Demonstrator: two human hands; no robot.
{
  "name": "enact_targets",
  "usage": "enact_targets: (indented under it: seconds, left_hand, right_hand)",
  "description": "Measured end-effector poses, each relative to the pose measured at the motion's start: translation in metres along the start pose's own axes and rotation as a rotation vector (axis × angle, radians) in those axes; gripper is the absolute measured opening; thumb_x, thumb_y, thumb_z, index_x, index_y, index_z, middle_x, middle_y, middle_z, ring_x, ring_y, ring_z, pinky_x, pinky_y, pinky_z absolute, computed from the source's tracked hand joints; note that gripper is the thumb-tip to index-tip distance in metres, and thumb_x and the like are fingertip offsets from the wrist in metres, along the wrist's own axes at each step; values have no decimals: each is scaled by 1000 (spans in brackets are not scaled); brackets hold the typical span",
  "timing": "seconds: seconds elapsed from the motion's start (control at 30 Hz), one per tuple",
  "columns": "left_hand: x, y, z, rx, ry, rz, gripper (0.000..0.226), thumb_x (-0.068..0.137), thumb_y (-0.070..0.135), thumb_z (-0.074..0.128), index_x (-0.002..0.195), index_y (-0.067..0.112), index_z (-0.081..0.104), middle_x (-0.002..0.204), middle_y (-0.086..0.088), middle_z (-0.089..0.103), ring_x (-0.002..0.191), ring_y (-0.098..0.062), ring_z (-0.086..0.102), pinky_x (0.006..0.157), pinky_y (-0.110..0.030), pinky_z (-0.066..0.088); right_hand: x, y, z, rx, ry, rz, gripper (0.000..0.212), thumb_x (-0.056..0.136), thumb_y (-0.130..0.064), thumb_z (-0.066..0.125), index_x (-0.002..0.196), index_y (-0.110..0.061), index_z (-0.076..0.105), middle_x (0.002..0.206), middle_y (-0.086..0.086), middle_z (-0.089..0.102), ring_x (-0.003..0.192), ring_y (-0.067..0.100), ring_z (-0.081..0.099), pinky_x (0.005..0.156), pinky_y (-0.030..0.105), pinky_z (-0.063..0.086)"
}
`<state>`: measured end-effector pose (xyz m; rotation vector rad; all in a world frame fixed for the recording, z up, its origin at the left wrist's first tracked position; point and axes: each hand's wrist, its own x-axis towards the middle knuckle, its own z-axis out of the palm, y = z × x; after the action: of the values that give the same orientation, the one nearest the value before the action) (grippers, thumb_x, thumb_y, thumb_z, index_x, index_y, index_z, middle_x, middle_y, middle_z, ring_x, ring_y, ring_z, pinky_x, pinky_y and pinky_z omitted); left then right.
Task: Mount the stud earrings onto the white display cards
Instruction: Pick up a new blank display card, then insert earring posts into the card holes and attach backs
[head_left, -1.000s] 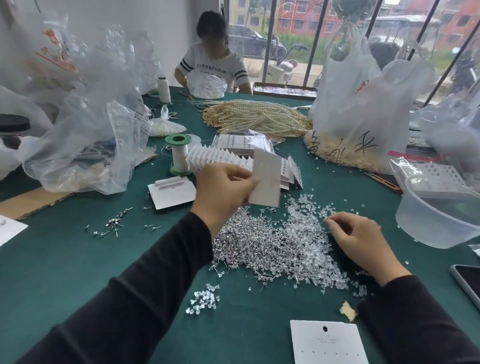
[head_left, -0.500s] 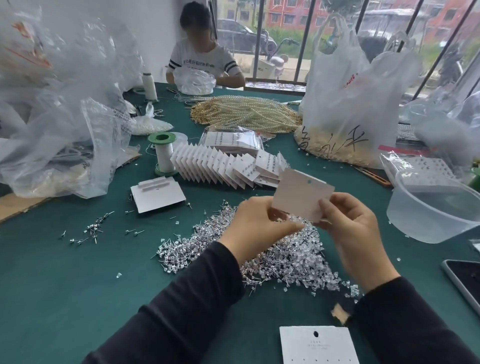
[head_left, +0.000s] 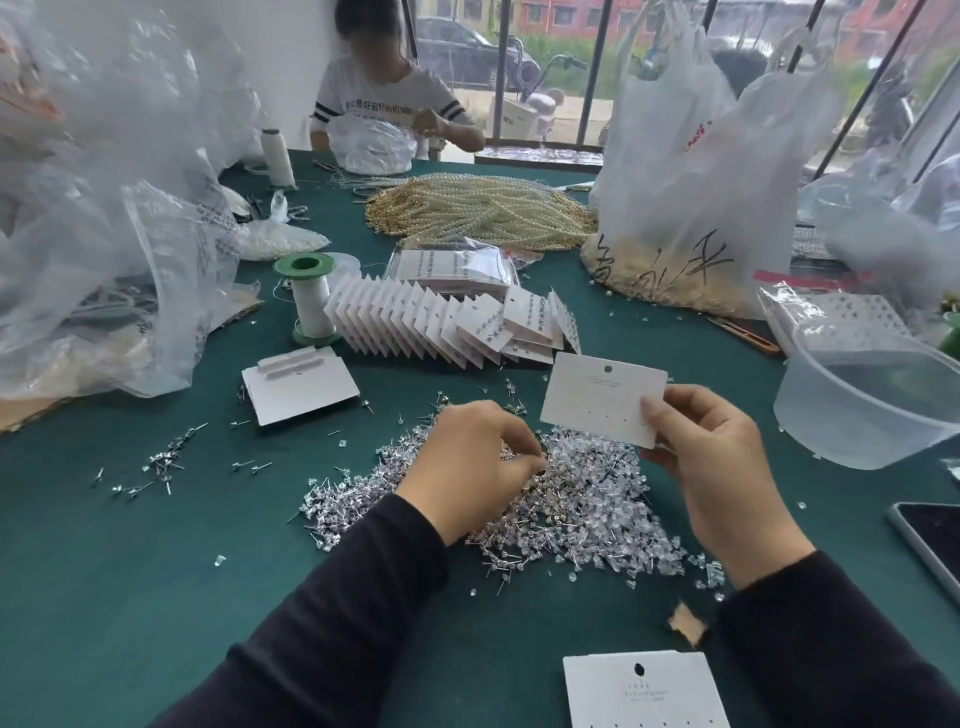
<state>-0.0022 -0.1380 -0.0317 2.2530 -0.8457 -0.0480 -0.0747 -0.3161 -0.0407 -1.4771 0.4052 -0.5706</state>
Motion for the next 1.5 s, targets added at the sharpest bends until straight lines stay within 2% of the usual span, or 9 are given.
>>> enact_targets:
  seconds: [0.07, 0.27, 0.47, 0.6, 0.87, 1.0, 1.23, 1.4, 1.5]
  left_hand:
    - [1, -1, -5, -91, 21, -39, 8, 76, 29, 70, 75, 21, 72, 62, 20, 54, 61, 2, 47, 58, -3, 33]
    - [0, 1, -6, -131, -163, -40, 12, 74, 27, 74, 75, 16, 75, 51, 13, 56, 39, 5, 44, 41, -2, 28]
    - [1, 1, -9, -233, -82, -27, 7, 79, 22, 69, 74, 17, 70, 61, 6, 65, 50, -1, 53, 50, -8, 39]
    - [2, -1, -16, -397, -151, -84, 5, 80, 15, 67, 76, 16, 65, 68, 0, 71, 55, -7, 62, 51, -18, 47]
    - [-5, 1, -26, -20, -258, -29, 17, 67, 34, 78, 76, 21, 73, 66, 8, 64, 55, 0, 52, 50, -4, 35]
    - [-17, 2, -31, 252, -446, 69, 10, 69, 21, 75, 79, 22, 74, 68, 9, 64, 66, -8, 57, 58, -16, 41]
    - [-15, 7, -22, 202, -224, 118, 33, 82, 25, 66, 114, 28, 63, 112, 8, 62, 86, -2, 47, 88, -17, 36]
    - [-56, 1, -17, 265, -203, 79, 38, 76, 49, 64, 108, 28, 65, 90, 13, 49, 82, -3, 44, 80, -16, 34]
    - [-87, 7, 2, 270, -80, -32, 37, 77, 53, 59, 99, 24, 65, 89, 11, 49, 87, -9, 49, 78, -18, 36]
  right_hand:
    - [-2, -1, 1, -1, -16, -13, 7, 88, -10, 58, 86, -14, 62, 73, -8, 70, 65, 4, 63, 57, 17, 51]
    - [-4, -2, 2, -45, -46, -41, 7, 88, -11, 58, 86, -14, 64, 75, -8, 72, 70, 7, 64, 64, 24, 53]
    - [-4, -3, 0, -79, -49, -72, 8, 87, -10, 59, 84, -15, 64, 73, -9, 71, 67, 7, 64, 61, 23, 52]
    - [-4, -4, 0, -76, -45, -86, 8, 87, -11, 60, 83, -16, 64, 74, -8, 71, 69, 8, 64, 62, 23, 53]
    - [-6, -7, -1, -82, -45, -115, 8, 87, -10, 60, 84, -15, 64, 73, -9, 71, 68, 5, 64, 60, 18, 53]
    - [-6, -10, -1, -90, -30, -133, 8, 86, -10, 61, 83, -16, 65, 73, -8, 70, 67, 5, 63, 59, 17, 52]
    - [-5, -14, -2, -102, -15, -155, 10, 87, -9, 60, 81, -17, 64, 71, -10, 70, 66, 3, 63, 57, 15, 51]
    - [-9, -20, -5, -68, -4, -151, 10, 87, -10, 60, 81, -18, 64, 71, -12, 70, 67, 3, 63, 59, 16, 51]
    - [-17, -24, -7, -2, 16, -133, 9, 87, -11, 59, 83, -17, 65, 74, -8, 70, 70, 6, 62, 60, 18, 52]
